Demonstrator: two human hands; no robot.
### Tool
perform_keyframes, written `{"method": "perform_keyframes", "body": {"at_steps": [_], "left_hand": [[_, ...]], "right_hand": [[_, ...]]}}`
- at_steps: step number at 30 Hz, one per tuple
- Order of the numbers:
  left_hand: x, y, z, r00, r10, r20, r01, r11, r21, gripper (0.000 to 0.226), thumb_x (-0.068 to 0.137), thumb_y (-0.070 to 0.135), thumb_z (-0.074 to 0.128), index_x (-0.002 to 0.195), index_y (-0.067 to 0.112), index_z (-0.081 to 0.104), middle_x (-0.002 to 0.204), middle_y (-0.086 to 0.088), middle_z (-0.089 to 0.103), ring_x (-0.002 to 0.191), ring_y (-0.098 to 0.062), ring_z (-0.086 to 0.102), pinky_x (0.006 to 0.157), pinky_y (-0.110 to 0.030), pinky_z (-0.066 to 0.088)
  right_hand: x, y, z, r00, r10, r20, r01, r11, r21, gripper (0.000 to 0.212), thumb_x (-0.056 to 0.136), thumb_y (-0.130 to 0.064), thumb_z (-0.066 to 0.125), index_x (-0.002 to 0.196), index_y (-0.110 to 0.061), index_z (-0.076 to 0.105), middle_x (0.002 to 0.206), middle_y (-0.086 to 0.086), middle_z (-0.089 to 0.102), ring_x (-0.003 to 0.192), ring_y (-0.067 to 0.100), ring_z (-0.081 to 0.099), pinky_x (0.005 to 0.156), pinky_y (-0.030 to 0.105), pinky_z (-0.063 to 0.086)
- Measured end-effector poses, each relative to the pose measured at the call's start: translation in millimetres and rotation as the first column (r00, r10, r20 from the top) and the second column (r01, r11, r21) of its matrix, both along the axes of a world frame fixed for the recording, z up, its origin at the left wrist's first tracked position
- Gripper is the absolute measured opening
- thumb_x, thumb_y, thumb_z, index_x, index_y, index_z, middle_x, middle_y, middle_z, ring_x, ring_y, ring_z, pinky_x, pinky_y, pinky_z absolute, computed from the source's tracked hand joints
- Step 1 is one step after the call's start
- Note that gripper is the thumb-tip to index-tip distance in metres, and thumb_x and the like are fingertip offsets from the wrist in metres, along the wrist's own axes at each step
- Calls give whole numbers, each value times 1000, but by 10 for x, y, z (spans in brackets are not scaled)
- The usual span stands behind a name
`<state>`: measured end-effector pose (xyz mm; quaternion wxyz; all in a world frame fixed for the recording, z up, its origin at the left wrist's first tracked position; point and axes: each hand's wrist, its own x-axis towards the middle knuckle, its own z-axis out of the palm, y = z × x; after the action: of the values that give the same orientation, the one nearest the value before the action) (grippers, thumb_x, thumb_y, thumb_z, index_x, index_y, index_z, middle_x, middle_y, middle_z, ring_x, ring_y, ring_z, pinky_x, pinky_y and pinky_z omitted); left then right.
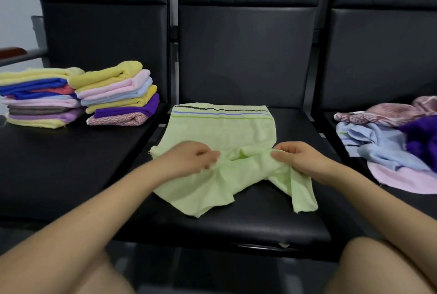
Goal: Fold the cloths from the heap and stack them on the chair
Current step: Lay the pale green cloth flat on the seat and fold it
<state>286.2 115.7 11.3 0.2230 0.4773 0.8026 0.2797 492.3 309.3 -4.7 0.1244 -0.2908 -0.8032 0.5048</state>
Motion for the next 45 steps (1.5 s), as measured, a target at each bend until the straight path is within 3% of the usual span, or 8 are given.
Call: {"method": "perform_keyframes", "body": {"at_steps": [6,14,21,27,29,34,40,45], "left_hand": [[327,232,-261,926,-59,-373,19,994,-110,30,84,44,63,84,14,63,74,4,54,75,-17,53,66,-30,41],[-97,190,166,949,183,256,-244,941,233,18,98,15,48,94,14,66,76,0,53,58,-12,41,43,-16,32],[-578,27,232,926,339,-163,-268,899,347,28,94,27,56,78,6,64,79,-13,60,75,-23,51,58,-32,31],[-819,158,-193,898,407,-167,-331,876,352,24,100,24,47,92,4,58,95,-15,63,95,-34,58,73,-37,37],[-890,211,-335,906,388,-170,-327,895,302,23,103,21,40,95,3,54,102,-20,61,99,-35,56,74,-37,33],[-950,250,-525,934,255,-249,-211,959,190,21,103,23,39,98,9,53,103,-16,62,103,-35,57,84,-40,42],[-769,170,-457,852,197,-485,-130,977,168,23,102,29,35,85,16,43,79,-1,54,82,-30,56,66,-38,37],[-492,-104,-401,932,106,-347,-62,989,136,25,102,30,38,80,20,42,68,2,49,70,-23,50,65,-38,37]], "right_hand": [[-60,-56,-18,999,-35,-11,35,997,73,19,95,-21,59,86,-8,70,82,1,64,76,10,56,71,26,44],[77,27,154,999,-16,47,5,972,234,21,97,-17,54,94,-2,68,79,1,58,72,10,50,62,20,40],[-254,260,546,987,-162,-15,155,907,391,36,94,-27,58,68,-5,47,65,5,35,58,14,33,52,26,26],[-741,488,273,841,-487,-236,471,873,-123,22,90,-19,57,72,-6,59,71,9,53,65,21,51,61,29,40],[-811,416,29,848,-501,-174,498,865,-62,28,91,-22,55,66,-10,48,64,7,45,57,19,42,53,28,35],[-741,167,-195,991,-137,-5,120,851,511,39,100,-30,47,67,-16,31,67,-2,37,61,13,34,57,30,29],[-572,86,-14,959,-81,271,-101,795,598,36,104,-31,35,71,-17,31,72,0,46,74,22,45,65,34,30],[-225,-18,18,935,-72,347,-94,893,439,40,102,-34,40,67,-17,29,66,-4,36,61,12,35,56,29,30]]}}
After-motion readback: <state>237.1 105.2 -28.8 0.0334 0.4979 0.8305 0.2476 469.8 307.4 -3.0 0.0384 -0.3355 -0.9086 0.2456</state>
